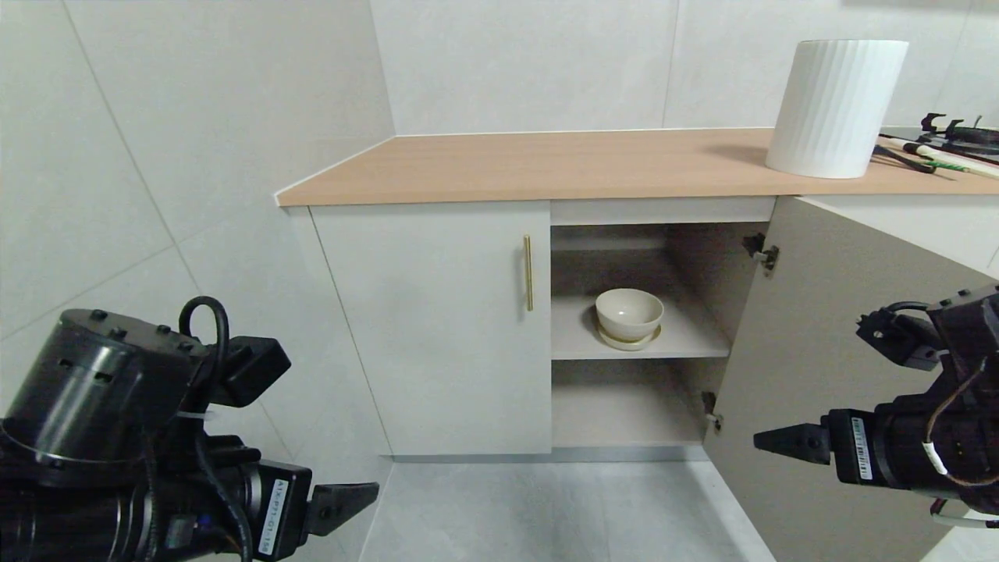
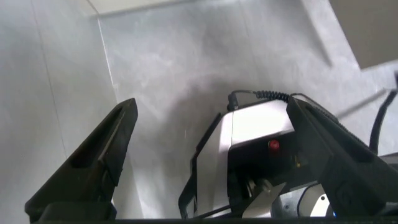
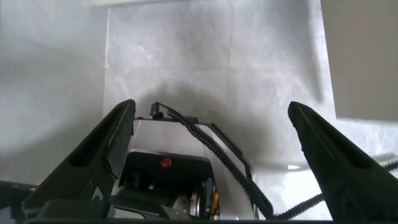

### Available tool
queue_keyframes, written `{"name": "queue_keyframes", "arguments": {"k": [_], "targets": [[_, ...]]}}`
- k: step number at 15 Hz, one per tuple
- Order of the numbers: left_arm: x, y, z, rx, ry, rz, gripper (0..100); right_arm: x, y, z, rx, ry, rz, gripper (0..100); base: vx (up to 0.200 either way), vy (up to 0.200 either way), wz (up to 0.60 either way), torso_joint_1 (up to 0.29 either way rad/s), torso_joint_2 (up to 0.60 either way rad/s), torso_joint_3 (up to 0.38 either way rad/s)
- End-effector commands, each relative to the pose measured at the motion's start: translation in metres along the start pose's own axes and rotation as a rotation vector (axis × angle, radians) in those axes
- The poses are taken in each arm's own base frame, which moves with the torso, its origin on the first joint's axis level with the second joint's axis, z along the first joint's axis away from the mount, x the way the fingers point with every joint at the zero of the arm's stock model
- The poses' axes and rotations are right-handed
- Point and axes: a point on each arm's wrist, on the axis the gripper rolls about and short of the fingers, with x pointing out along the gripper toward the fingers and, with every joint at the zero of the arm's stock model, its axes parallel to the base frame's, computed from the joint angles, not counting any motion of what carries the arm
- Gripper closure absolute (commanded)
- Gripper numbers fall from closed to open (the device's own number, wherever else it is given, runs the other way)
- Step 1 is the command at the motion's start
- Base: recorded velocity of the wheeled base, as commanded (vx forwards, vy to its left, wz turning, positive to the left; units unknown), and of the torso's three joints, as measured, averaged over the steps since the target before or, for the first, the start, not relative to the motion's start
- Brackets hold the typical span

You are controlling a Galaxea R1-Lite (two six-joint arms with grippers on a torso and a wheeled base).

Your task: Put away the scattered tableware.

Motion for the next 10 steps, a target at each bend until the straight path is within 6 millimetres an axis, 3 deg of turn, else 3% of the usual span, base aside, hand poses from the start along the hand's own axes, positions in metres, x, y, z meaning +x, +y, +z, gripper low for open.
{"name": "queue_keyframes", "arguments": {"k": [1, 6, 10], "targets": [[0.001, 0.0, 0.0, 0.002, 0.004, 0.0, 0, 0.001, 0.0, 0.0, -0.002, 0.004, -0.002, 0, 0.0, 0.0, 0.0, 0.0, 0.0, 0.0], [0.001, 0.0, 0.0, 0.002, 0.004, 0.0, 0, -0.002, -0.001, -0.002, -0.008, 0.002, -0.003, 0, 0.0, 0.0, 0.0, 0.0, 0.0, 0.0], [0.001, 0.0, 0.0, 0.002, 0.003, 0.002, 0, -0.022, -0.006, -0.01, -0.082, 0.029, -0.008, 0, 0.0, 0.0, 0.0, 0.0, 0.0, 0.0]]}}
